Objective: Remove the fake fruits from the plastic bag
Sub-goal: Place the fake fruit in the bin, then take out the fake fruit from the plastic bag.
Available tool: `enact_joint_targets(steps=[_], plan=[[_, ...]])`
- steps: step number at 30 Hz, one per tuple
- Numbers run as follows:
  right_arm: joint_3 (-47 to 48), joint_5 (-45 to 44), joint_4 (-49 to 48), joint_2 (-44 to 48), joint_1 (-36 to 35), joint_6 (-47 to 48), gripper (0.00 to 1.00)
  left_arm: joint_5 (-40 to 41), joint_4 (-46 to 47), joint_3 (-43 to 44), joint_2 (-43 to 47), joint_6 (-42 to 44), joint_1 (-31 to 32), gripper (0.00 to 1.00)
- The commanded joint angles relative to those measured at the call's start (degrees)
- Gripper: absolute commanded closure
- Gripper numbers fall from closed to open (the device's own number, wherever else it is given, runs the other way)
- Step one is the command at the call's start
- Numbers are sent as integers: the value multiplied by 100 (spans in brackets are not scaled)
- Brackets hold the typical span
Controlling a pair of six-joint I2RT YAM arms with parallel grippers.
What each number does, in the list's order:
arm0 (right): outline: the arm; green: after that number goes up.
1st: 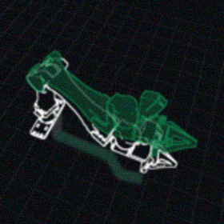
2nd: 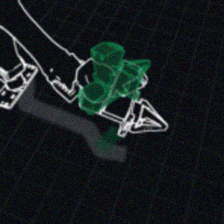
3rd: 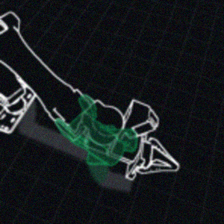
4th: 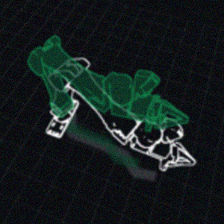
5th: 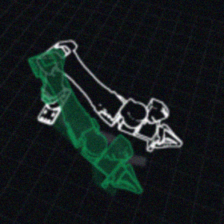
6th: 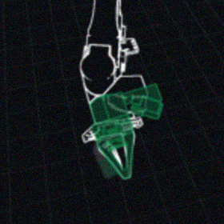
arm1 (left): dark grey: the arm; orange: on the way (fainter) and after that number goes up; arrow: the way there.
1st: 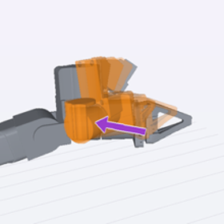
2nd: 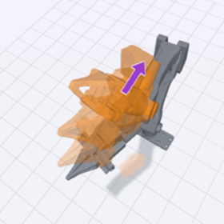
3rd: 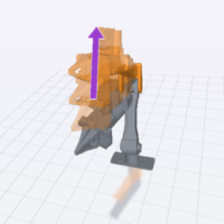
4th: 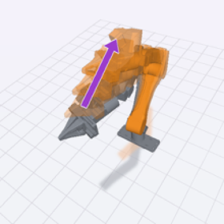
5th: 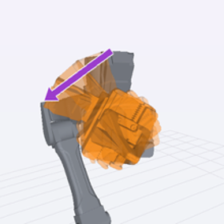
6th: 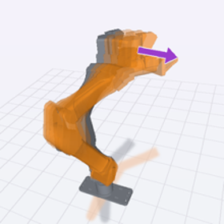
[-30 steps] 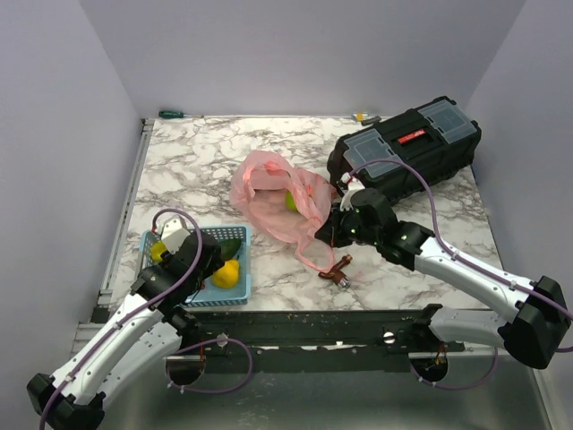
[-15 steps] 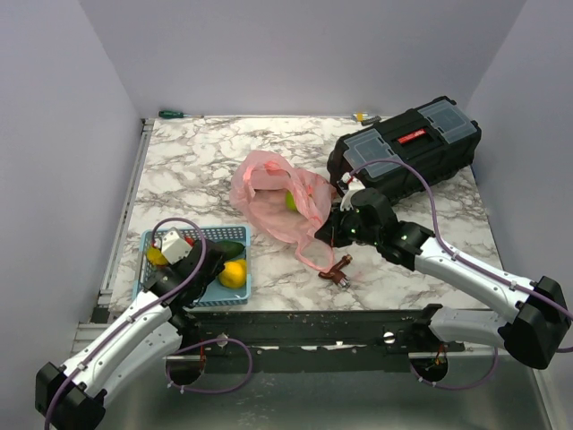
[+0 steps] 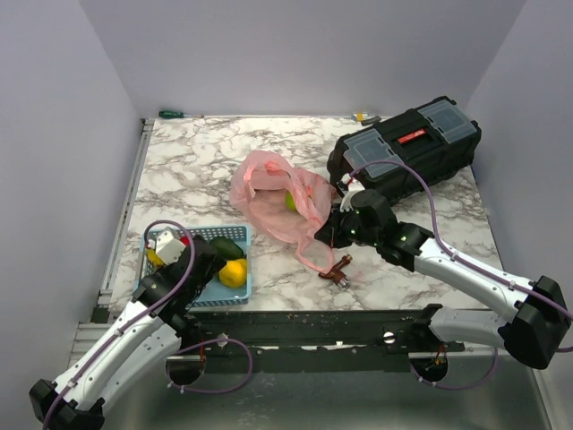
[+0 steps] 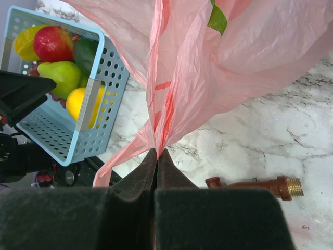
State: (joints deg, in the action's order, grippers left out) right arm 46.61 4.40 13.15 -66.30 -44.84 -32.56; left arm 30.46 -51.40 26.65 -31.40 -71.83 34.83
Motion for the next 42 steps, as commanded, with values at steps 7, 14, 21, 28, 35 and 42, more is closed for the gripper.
enact_joint_targets(steps=[7, 14, 21, 28, 35, 42], plan=[[-72, 57, -93, 119, -35, -6, 99, 165, -145, 641, 771, 830, -20, 1], [-76, 130, -174, 106, -32, -19, 99, -1378, 1809, 532, 1751, 2900, -19, 2], [-113, 236, -137, 131, -32, 12, 99, -3767, 4400, 175, 1418, 3710, -15, 4], [-8, 165, 63, 238, -27, 53, 99, -4516, 5110, 696, -698, 3561, 261, 13], [86, 172, 206, 229, -29, 48, 99, -2455, 5150, 1104, -1795, 3914, 1298, 18], [-7, 234, 133, 325, -33, -6, 99, -2354, 5332, 1372, -2697, 3600, 1309, 20]])
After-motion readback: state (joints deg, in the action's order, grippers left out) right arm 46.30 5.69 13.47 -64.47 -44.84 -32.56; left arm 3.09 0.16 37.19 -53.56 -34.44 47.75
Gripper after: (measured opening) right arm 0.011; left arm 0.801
